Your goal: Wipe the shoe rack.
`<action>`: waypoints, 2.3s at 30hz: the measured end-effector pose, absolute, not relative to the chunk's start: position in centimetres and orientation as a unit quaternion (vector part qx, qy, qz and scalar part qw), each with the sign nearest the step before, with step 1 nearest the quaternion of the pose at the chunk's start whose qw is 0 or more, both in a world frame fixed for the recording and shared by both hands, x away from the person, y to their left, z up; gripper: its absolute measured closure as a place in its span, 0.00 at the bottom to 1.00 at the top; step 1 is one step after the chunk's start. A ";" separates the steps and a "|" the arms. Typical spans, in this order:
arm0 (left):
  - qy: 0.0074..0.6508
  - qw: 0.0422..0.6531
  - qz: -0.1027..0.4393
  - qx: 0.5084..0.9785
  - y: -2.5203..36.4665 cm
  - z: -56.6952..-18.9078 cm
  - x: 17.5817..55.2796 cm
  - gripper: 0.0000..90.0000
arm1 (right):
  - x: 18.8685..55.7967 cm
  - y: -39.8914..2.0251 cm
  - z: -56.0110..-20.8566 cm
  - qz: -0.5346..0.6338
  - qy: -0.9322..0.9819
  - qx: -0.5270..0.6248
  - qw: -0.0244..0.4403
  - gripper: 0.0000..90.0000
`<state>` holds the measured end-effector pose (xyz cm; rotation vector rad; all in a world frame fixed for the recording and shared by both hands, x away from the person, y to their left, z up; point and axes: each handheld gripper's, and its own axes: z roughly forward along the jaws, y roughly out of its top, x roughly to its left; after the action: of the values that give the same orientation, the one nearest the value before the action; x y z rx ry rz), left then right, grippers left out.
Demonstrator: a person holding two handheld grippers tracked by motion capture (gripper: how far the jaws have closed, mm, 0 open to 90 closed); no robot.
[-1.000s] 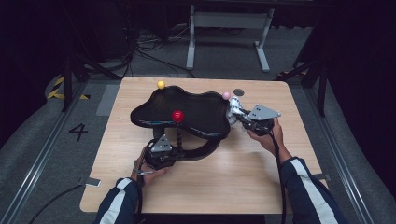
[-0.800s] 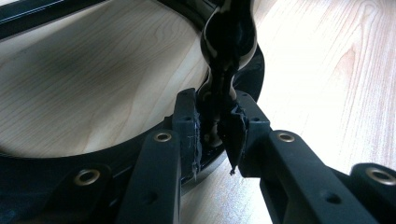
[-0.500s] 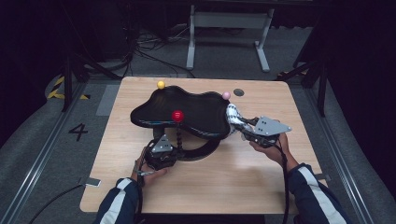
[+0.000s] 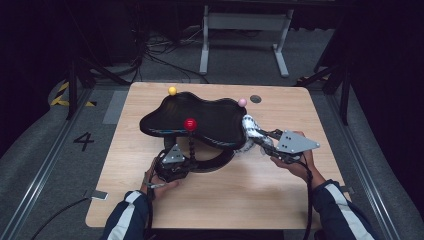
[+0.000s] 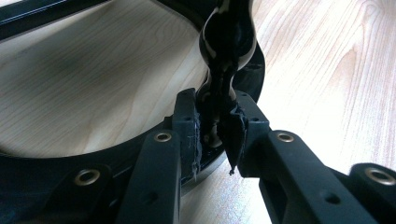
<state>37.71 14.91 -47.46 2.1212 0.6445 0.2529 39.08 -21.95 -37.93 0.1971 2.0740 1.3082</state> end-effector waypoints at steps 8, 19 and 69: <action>0.260 0.442 0.100 0.853 14.9 -47.5 37.7 0.83 | 43.7 -21.5 -40.3 0.473 0.809 0.136 0.322 0.84; 0.259 0.442 0.103 0.853 14.9 -47.5 37.7 0.83 | 46.2 -21.3 -43.8 0.432 0.833 0.193 0.285 0.84; 0.241 0.429 0.103 0.864 12.1 -47.3 35.5 0.78 | 40.3 -15.9 -46.8 0.353 0.894 0.125 0.246 0.85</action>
<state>35.49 12.11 -47.26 2.1576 0.6005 0.2560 40.28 -15.87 -46.85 0.3403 2.4397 0.9646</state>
